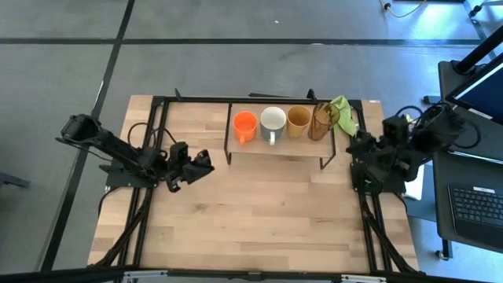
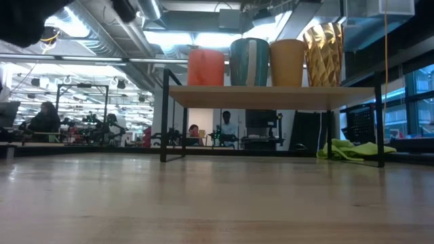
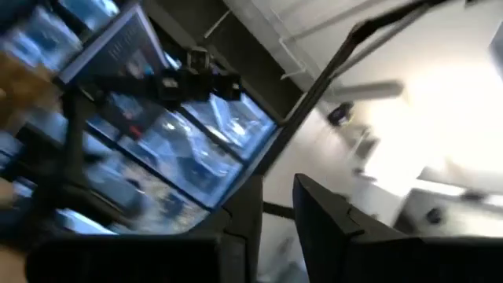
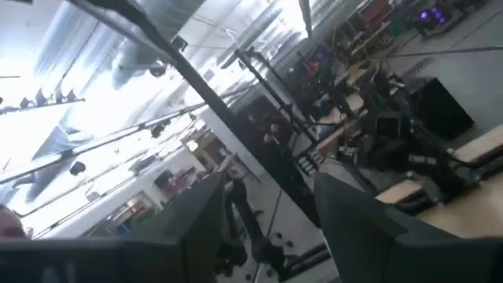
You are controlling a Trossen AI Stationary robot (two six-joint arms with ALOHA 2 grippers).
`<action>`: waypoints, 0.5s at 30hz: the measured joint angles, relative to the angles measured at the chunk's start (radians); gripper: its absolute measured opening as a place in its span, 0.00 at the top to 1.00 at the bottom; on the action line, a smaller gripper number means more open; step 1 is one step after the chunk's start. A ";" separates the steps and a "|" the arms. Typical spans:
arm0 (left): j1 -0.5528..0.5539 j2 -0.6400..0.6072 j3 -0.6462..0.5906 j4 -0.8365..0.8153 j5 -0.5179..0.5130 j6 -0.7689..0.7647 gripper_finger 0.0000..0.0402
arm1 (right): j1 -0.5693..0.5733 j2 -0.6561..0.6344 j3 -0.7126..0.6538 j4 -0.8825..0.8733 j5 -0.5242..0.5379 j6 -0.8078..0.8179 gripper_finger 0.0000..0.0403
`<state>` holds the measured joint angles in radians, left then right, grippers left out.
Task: Stack small to large cups/mugs on shelf
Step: Return to Home Position
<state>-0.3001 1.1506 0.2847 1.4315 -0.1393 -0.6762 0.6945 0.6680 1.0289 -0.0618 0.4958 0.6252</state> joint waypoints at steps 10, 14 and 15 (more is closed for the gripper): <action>0.007 -0.036 -0.077 0.014 0.202 0.002 0.83 | 0.002 -0.094 -0.122 0.001 -0.383 -0.526 0.50; 0.018 -0.034 -0.190 0.037 0.142 -0.051 0.83 | 0.000 -0.201 -0.156 -0.087 -0.393 -0.583 0.50; 0.017 -0.034 -0.219 0.054 0.120 -0.051 0.83 | 0.001 -0.222 -0.177 -0.075 -0.396 -0.598 0.50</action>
<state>-0.2834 1.1168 0.0658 1.4857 -0.0190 -0.7270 0.6958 0.4462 0.8518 -0.1373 0.0998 0.0273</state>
